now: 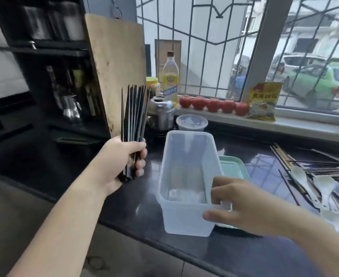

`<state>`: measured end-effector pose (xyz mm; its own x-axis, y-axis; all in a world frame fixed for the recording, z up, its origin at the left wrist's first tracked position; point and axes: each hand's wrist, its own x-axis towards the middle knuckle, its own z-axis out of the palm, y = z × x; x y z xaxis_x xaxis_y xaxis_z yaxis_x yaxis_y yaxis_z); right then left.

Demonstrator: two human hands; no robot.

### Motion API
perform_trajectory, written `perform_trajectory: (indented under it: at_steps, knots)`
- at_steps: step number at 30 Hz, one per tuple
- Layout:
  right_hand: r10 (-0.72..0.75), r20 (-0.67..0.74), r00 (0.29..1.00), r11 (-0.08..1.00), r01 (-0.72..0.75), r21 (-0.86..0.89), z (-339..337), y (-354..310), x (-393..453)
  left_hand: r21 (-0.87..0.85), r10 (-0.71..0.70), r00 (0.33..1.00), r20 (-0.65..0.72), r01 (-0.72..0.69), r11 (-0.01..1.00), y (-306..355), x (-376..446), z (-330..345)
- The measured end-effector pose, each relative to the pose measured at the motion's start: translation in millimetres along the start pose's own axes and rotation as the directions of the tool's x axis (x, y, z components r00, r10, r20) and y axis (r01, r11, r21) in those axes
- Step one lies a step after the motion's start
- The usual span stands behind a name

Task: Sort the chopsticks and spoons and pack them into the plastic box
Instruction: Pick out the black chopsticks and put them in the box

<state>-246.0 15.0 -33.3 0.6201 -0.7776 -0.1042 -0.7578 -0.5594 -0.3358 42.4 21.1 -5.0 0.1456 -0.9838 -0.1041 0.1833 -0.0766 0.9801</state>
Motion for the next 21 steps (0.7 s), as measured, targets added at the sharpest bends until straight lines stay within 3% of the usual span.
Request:
perform_trajectory:
  at_steps: [4, 6, 8, 9, 11, 13, 16, 18, 19, 21]
  knots:
    - [0.035, 0.087, 0.996, 0.995, -0.044, 0.095, -24.4, 0.9, -33.6, -0.047, -0.043, 0.990, 0.134, 0.049, 0.998, -1.3, 7.3, 38.0]
    - [0.058, -0.093, 0.994, 0.990, -0.045, 0.135, -40.8, 6.2, -25.8, -0.060, -0.046, 0.983, 0.179, 0.058, 0.997, -0.6, 9.7, 49.3]
    - [0.143, -0.350, 0.926, 0.968, -0.057, 0.244, -55.2, 9.1, 0.4, -0.070, -0.055, 0.979, 0.194, 0.070, 0.995, 1.7, 12.6, 55.4]
    - [0.223, -0.404, 0.887, 0.923, -0.058, 0.381, -61.6, 6.5, 18.4, -0.075, -0.057, 0.978, 0.203, 0.073, 0.995, 3.1, 13.2, 57.3]
    - [0.334, -0.287, 0.898, 0.724, -0.050, 0.688, -71.3, -9.5, 55.4, -0.063, -0.052, 0.970, 0.236, 0.068, 0.996, 6.6, 12.6, 61.3]
    - [0.310, -0.156, 0.938, 0.608, -0.069, 0.791, -73.0, -29.0, 80.8, -0.029, -0.045, 0.965, 0.257, 0.054, 0.998, 7.7, 11.8, 64.6]
    - [0.274, -0.181, 0.945, 0.620, -0.029, 0.784, -66.8, -43.8, 99.3, -0.005, -0.042, 0.967, 0.251, 0.044, 0.999, 5.9, 11.4, 62.1]
    - [0.331, -0.235, 0.914, 0.558, 0.012, 0.830, -72.0, -45.1, 102.0, 0.029, -0.035, 0.972, 0.232, 0.029, 0.999, 4.3, 10.2, 56.6]
    - [0.376, -0.281, 0.883, 0.538, 0.039, 0.842, -77.6, -43.2, 100.6, 0.049, -0.033, 0.980, 0.198, 0.024, 0.999, 2.7, 10.1, 53.1]
    - [0.413, -0.316, 0.854, 0.611, -0.002, 0.792, -90.7, -35.3, 96.1, 0.077, -0.024, 0.997, 0.068, 0.019, 0.997, -1.8, 12.6, 44.0]
